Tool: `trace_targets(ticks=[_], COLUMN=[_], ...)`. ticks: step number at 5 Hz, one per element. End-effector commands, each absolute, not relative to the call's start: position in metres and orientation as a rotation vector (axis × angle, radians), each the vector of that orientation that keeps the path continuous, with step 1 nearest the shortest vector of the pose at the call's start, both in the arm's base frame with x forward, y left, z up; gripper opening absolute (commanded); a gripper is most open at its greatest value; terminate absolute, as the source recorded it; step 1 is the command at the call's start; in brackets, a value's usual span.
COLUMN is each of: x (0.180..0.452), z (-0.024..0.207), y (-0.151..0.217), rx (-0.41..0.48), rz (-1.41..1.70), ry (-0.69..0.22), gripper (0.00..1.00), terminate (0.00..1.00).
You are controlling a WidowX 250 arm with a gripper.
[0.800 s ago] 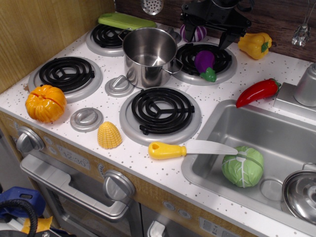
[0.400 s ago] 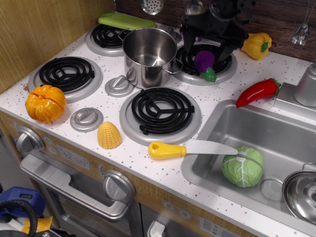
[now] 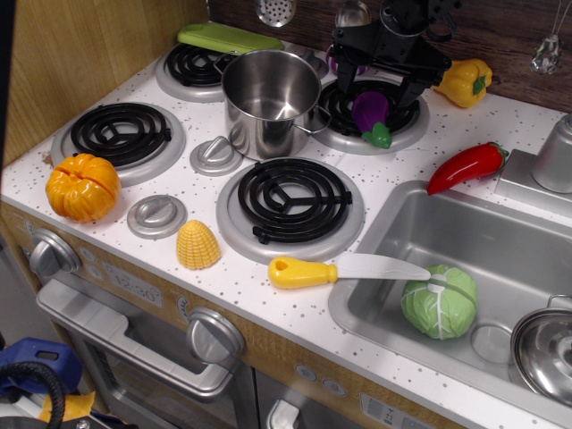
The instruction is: Put eggplant in pot or pan
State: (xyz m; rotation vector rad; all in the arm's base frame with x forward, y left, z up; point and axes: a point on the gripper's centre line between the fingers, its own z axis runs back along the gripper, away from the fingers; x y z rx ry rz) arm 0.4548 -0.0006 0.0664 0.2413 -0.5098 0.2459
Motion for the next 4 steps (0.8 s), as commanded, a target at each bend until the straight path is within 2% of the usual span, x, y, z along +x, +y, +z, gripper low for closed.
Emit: trace_targets(ticks=[1,4], x=[0.458,0.456], z=[0.068,0.039], y=[-0.002,-0.012], rx=[0.215,0.133], rz=[0.277,0.318], ry=[-0.553,-0.541], gripper=[1.00,1.00], terminate=[0.00,0.00])
